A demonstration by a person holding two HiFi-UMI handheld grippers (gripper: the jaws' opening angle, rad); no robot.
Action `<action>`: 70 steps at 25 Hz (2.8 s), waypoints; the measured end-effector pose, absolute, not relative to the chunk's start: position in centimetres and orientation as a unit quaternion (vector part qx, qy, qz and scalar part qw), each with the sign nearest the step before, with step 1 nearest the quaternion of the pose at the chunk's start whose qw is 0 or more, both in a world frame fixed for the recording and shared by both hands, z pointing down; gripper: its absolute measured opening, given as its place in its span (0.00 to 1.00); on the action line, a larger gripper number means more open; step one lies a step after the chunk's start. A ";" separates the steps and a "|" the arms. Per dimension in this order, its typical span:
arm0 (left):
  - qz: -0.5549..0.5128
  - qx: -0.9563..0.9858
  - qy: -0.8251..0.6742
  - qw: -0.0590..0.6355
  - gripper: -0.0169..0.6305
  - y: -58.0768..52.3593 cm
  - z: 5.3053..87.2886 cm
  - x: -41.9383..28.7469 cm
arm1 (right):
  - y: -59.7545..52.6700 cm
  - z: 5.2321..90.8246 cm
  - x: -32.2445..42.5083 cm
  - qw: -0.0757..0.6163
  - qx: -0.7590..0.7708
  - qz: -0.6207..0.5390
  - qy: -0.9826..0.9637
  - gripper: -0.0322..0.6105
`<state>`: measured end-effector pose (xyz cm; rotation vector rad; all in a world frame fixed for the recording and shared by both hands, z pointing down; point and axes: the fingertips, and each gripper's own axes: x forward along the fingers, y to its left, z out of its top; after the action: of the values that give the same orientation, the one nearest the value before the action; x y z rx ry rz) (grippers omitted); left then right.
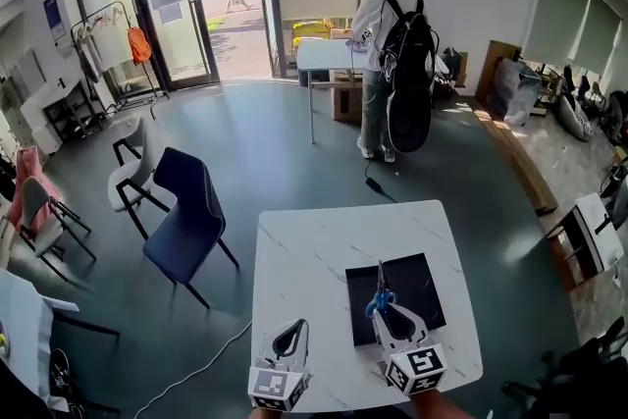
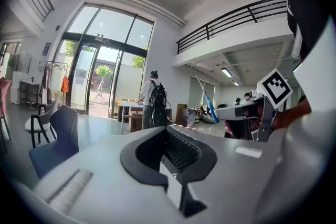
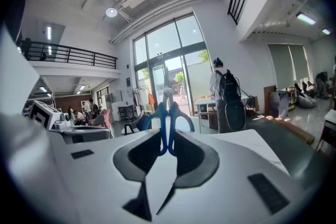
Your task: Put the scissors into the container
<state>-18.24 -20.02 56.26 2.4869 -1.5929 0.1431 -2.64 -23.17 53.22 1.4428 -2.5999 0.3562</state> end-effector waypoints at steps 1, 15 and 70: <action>0.050 0.838 -0.535 0.093 0.04 -20.1 56.6 -18.1 | -23.2 53.6 -2.4 0.075 0.482 0.122 -0.864 0.17; 0.056 0.843 -0.523 0.117 0.04 -21.8 58.1 -16.6 | -25.5 62.4 -0.2 0.179 0.498 0.206 -0.823 0.17; 0.058 0.839 -0.525 0.129 0.04 -20.7 59.9 -16.7 | -29.5 68.5 -4.1 0.300 0.490 0.350 -0.740 0.21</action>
<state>-16.71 -20.70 59.88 2.4407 -1.5259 0.1682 -4.08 -29.47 68.54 1.3010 -1.9633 0.9286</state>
